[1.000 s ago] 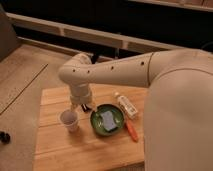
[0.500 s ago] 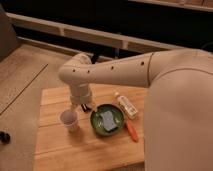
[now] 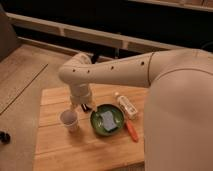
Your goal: Place the eraser in the ceramic cup
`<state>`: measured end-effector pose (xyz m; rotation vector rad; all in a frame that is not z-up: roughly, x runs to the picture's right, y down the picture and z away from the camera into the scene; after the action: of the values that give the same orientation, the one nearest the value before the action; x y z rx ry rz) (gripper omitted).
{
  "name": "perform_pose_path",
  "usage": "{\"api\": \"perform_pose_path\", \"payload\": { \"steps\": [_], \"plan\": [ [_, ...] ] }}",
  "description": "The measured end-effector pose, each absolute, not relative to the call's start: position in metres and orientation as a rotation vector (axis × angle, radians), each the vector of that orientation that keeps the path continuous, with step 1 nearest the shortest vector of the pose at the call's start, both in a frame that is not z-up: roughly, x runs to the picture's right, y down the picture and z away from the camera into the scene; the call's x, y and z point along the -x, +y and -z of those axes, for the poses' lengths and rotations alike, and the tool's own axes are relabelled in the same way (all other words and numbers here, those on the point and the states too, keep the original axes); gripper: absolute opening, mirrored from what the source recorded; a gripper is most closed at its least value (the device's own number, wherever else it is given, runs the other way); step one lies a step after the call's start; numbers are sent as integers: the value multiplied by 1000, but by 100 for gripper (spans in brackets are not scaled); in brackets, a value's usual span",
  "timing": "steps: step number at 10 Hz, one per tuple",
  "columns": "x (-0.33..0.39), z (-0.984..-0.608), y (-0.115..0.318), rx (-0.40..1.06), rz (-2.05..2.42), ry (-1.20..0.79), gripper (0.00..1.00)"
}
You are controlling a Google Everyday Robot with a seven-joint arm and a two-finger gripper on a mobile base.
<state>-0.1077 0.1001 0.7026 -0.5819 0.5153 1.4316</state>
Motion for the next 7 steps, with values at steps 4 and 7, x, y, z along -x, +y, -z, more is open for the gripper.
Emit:
{"api": "perform_pose_path", "payload": {
  "steps": [4,7],
  "plan": [
    [91,-716,8,411,-1299,323,65],
    [66,-722,-67,280,-1193,223,65]
  ]
}}
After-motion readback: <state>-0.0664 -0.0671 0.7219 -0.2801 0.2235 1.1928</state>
